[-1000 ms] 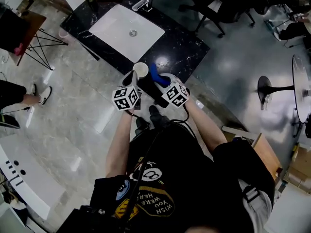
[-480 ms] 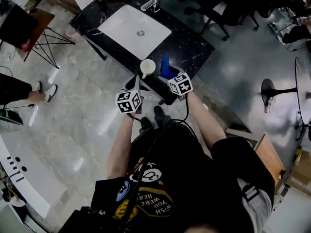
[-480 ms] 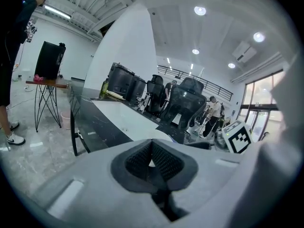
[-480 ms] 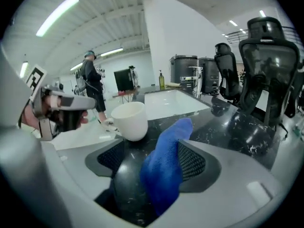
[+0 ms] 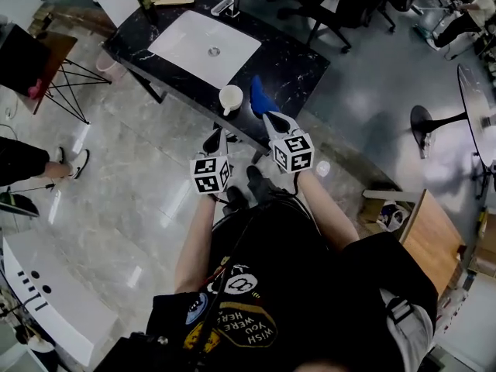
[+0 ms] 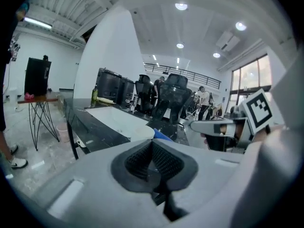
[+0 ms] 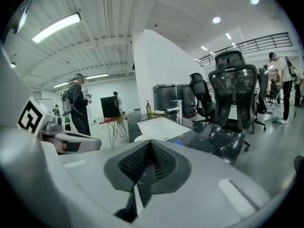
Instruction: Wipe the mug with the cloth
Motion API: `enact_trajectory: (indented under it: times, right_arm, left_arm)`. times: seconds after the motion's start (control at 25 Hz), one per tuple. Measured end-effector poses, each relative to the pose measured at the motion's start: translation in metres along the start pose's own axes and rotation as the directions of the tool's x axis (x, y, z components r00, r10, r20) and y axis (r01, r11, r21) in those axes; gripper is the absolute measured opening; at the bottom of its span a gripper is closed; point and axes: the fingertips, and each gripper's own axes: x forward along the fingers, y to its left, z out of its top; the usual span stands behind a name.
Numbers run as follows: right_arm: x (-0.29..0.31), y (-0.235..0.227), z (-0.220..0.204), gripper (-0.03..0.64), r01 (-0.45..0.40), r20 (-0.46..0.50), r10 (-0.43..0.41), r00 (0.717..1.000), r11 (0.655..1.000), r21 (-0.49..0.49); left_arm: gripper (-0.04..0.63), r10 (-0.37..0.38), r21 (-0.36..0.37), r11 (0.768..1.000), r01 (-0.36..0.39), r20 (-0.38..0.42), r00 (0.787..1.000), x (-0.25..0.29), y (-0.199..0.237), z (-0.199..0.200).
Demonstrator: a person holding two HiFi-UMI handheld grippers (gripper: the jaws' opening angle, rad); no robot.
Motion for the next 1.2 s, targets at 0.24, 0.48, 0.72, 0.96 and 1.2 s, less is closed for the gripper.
enact_trajectory:
  times: [0.24,0.48,0.72,0.96,1.2]
  right_arm:
    - [-0.033,0.023,0.01,0.003,0.009,0.046,-0.007,0.999,1.0,-0.028]
    - [-0.052,0.031,0.004,0.003,-0.023,0.04,0.023,0.999,1.0,0.0]
    - [-0.073,0.031,0.007,0.002,-0.042,0.054,0.043,0.998,0.999,-0.023]
    - [-0.086,0.025,0.002,0.002,-0.051,0.053,0.052,0.997,0.998,-0.026]
    - [-0.091,0.025,0.004,0.002,-0.058,0.059,0.06,0.996,0.998,-0.029]
  left_arm:
    - [0.003,-0.016,0.025,1.0,0.014,0.053,0.998,-0.026,-0.028,0.013]
    - [0.003,-0.02,0.011,1.0,0.019,0.069,0.997,-0.041,-0.052,0.018]
    - [0.003,-0.019,0.013,1.0,0.018,0.075,0.997,-0.051,-0.077,0.016]
    - [0.003,-0.012,0.02,1.0,0.011,0.078,0.997,-0.056,-0.092,0.013]
    - [0.003,-0.021,0.029,0.999,0.019,0.074,0.997,-0.054,-0.099,0.013]
